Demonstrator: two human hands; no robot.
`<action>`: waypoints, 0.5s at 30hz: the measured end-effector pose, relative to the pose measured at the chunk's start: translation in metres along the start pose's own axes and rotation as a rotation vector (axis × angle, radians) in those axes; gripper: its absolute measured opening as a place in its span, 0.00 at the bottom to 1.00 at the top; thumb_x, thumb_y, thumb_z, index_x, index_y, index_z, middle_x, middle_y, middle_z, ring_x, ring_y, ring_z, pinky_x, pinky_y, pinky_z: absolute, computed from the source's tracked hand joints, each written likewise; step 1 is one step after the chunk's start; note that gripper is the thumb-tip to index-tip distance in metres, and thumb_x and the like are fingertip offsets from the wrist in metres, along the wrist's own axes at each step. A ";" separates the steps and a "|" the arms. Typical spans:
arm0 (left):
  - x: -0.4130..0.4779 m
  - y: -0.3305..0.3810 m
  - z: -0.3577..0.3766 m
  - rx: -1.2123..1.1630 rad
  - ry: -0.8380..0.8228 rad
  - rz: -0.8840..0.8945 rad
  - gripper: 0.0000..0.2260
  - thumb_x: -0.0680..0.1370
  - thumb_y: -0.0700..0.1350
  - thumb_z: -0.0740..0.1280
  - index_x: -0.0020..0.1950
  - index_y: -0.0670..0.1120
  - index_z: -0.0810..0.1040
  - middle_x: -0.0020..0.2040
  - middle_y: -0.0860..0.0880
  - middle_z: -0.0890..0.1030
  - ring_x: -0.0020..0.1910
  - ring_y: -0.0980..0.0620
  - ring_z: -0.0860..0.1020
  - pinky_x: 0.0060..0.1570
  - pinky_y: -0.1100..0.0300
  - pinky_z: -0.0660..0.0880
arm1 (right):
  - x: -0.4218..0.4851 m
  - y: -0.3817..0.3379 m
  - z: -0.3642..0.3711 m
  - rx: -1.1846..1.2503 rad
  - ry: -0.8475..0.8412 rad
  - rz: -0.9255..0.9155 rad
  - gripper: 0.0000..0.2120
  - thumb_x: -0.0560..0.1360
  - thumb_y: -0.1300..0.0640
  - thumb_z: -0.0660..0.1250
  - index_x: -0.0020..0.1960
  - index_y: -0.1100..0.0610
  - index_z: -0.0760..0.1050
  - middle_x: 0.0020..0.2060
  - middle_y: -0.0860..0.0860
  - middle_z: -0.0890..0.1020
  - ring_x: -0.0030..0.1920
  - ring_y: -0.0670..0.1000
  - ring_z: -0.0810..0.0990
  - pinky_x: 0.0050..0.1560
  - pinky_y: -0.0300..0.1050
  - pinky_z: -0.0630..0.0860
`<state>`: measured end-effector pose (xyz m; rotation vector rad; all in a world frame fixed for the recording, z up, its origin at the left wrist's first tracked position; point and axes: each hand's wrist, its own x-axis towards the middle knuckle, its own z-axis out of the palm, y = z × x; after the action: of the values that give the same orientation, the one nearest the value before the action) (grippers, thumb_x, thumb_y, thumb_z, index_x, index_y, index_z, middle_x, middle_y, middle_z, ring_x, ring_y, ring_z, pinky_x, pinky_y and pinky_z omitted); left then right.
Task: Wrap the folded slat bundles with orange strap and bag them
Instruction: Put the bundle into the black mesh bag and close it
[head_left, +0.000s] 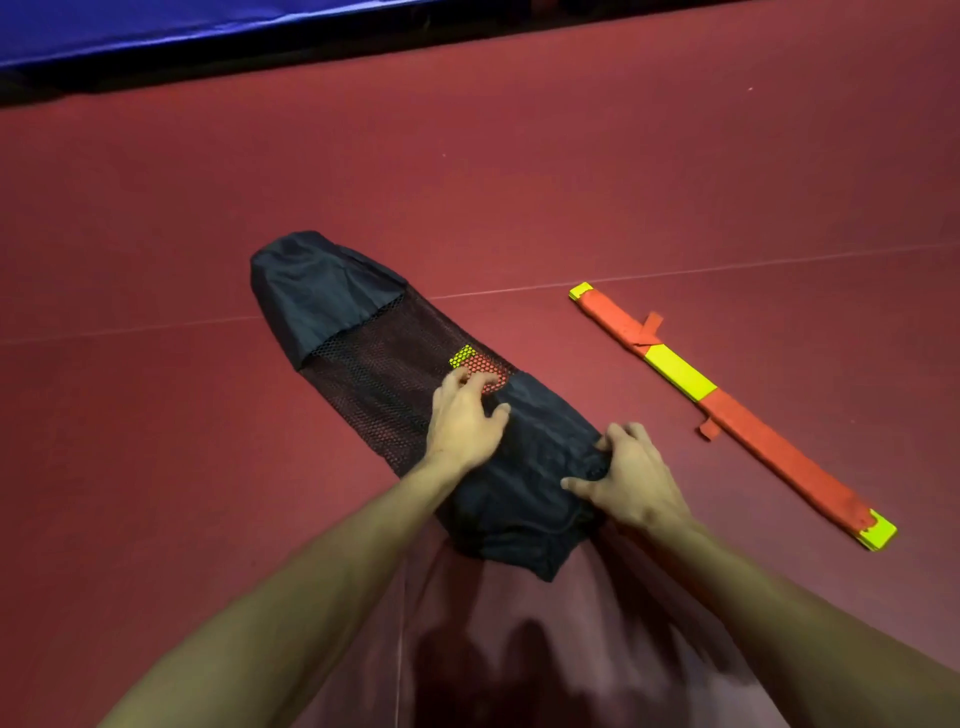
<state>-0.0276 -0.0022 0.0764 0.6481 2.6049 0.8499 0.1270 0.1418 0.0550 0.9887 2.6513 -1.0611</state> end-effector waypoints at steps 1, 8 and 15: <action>0.005 -0.001 -0.003 0.030 -0.051 -0.034 0.21 0.80 0.47 0.67 0.73 0.48 0.71 0.78 0.42 0.61 0.76 0.41 0.61 0.75 0.53 0.57 | -0.001 -0.001 0.000 -0.008 0.003 -0.005 0.24 0.64 0.42 0.78 0.44 0.50 0.65 0.51 0.47 0.69 0.51 0.55 0.77 0.52 0.53 0.76; 0.022 -0.013 0.005 0.051 -0.090 -0.003 0.27 0.81 0.46 0.67 0.77 0.41 0.65 0.75 0.42 0.68 0.76 0.44 0.64 0.76 0.54 0.57 | -0.004 -0.002 0.001 0.002 -0.063 0.001 0.35 0.65 0.41 0.74 0.66 0.36 0.59 0.52 0.54 0.80 0.55 0.61 0.78 0.52 0.55 0.78; 0.024 -0.018 -0.002 -0.124 0.140 -0.065 0.16 0.78 0.41 0.70 0.66 0.41 0.78 0.59 0.43 0.79 0.56 0.46 0.79 0.67 0.54 0.70 | -0.003 -0.002 0.003 -0.069 -0.060 -0.037 0.34 0.67 0.37 0.72 0.70 0.37 0.67 0.57 0.49 0.79 0.62 0.56 0.77 0.56 0.51 0.76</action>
<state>-0.0545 -0.0044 0.0630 0.4827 2.6535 1.0612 0.1277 0.1371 0.0548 0.8847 2.6484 -0.9833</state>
